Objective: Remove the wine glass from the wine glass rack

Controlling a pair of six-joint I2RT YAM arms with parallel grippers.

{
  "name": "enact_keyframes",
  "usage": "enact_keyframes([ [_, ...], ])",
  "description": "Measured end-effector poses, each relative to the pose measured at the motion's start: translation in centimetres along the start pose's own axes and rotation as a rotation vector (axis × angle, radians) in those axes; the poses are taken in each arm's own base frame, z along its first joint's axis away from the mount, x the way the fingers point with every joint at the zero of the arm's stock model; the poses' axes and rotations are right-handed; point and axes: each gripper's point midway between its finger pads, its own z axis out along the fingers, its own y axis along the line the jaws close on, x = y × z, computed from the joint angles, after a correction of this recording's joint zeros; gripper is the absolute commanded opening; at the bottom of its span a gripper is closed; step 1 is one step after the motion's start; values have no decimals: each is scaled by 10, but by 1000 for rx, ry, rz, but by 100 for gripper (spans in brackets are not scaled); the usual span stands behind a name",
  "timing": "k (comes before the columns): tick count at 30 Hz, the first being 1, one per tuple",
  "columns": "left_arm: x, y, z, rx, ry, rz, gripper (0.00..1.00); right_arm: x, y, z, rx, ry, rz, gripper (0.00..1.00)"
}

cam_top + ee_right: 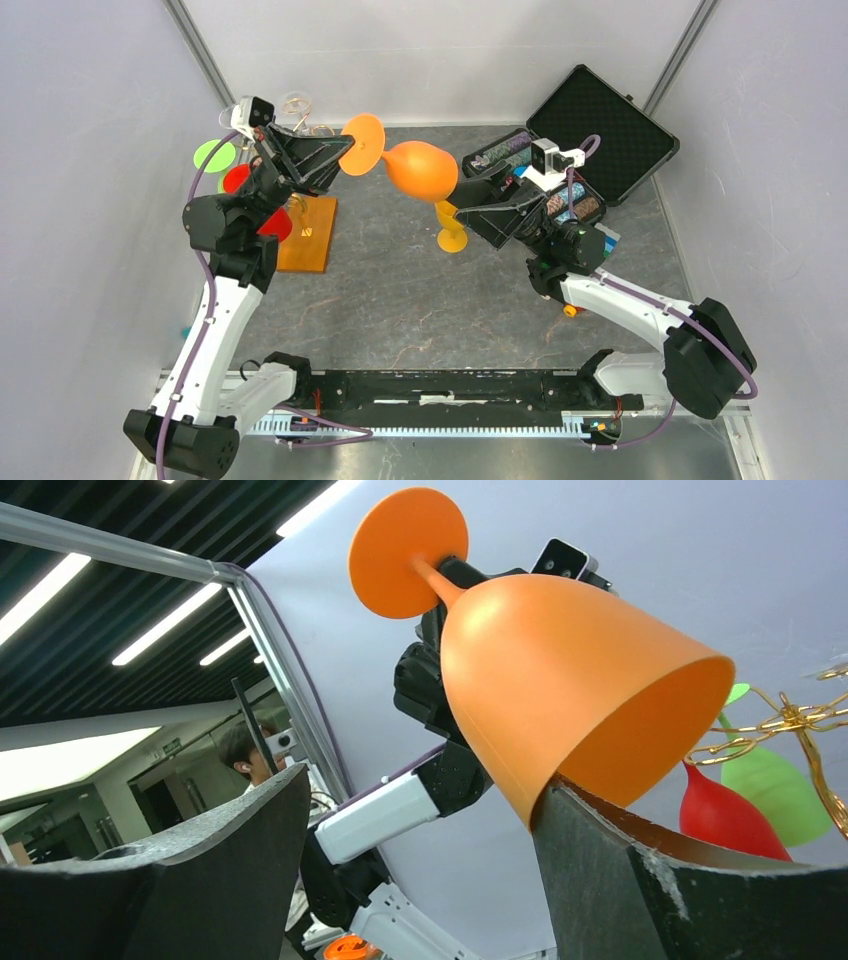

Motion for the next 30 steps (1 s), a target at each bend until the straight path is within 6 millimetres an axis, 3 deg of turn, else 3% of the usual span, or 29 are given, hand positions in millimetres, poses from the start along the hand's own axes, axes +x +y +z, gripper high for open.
enact_keyframes([
  [7,2,-6,0,13,3,25,2,-3,-10,4,13,-14,4,64],
  [12,4,-9,-1,18,5,29,2,-3,-25,17,10,-14,31,42],
  [18,-3,-8,-3,36,-30,14,2,-2,-32,28,-4,-6,72,5],
  [22,-15,-7,-4,41,-86,-10,5,-7,-18,34,-42,-11,75,0],
  [26,-17,-5,-3,35,-96,-21,29,-8,-14,34,-50,-11,68,0],
  [30,-15,2,-4,9,-86,-13,68,-8,-9,35,-61,-12,32,0],
])
